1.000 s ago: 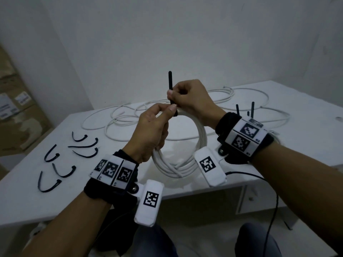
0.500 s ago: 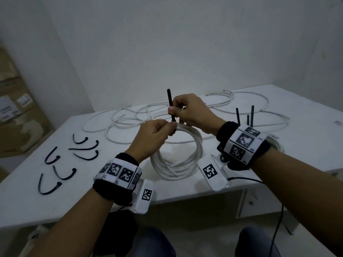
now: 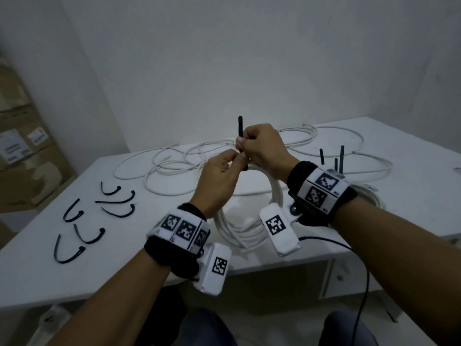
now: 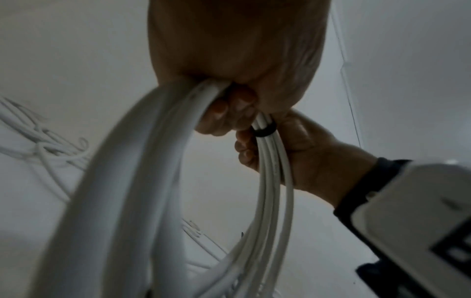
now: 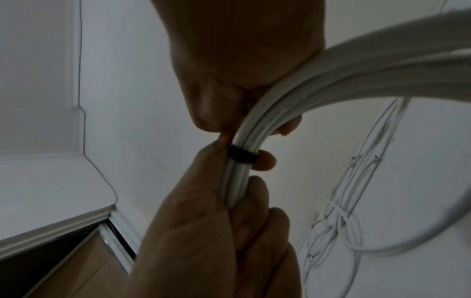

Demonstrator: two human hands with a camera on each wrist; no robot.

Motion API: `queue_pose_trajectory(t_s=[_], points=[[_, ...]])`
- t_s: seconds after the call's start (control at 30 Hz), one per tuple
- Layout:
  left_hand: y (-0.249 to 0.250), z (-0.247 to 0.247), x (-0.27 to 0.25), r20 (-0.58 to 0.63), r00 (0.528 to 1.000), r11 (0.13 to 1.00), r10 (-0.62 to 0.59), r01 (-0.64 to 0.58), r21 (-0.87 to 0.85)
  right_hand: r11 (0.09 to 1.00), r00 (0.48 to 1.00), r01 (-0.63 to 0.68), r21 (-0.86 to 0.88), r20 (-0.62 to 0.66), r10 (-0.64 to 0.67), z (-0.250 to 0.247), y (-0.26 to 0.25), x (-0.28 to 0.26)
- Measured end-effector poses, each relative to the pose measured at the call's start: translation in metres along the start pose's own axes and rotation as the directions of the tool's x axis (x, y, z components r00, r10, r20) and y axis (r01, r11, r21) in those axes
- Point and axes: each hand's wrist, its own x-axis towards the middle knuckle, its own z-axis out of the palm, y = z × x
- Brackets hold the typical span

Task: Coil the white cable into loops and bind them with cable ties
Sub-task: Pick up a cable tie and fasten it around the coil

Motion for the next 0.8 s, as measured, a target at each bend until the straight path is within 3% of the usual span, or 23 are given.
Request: queue_pose_trajectory(t_s=[0.17, 0.27, 0.37, 0.47, 0.6, 0.73, 0.8], points=[[-0.002, 0.001, 0.003, 0.036, 0.996, 0.997, -0.082, 0.081, 0.015, 0.995, 0.997, -0.036, 0.092, 0.069, 0.030, -0.002, 0.014, 0.003], [-0.006, -0.003, 0.015, 0.022, 0.976, 0.971, -0.216, 0.218, -0.101, 0.993, 0.985, -0.037, 0.115, 0.172, 0.017, -0.016, 0.006, 0.000], [-0.004, -0.007, 0.024, 0.016, 0.947, 0.929, -0.321, 0.319, -0.189, 1.000, 0.967, -0.022, -0.015, 0.253, 0.026, -0.033, 0.008, -0.019], [-0.005, -0.004, 0.031, 0.054, 0.877, 0.843, -0.477, 0.475, -0.252, 0.971, 0.960, 0.041, -0.237, 0.278, 0.027, -0.044, 0.025, -0.043], [-0.010, 0.019, 0.032, 0.124, 0.815, 0.799, -0.565, 0.579, -0.165, 0.952, 0.986, 0.035, -0.305, 0.168, 0.018, -0.052, 0.047, -0.047], [-0.019, 0.033, 0.031, 0.175, 0.783, 0.787, -0.597, 0.614, -0.061, 0.931, 0.965, -0.099, -0.350, 0.195, 0.176, -0.058, 0.061, -0.044], [-0.028, 0.035, 0.028, 0.199, 0.788, 0.808, -0.582, 0.588, 0.033, 0.905, 0.949, -0.123, -0.407, 0.218, 0.227, -0.058, 0.066, -0.043]])
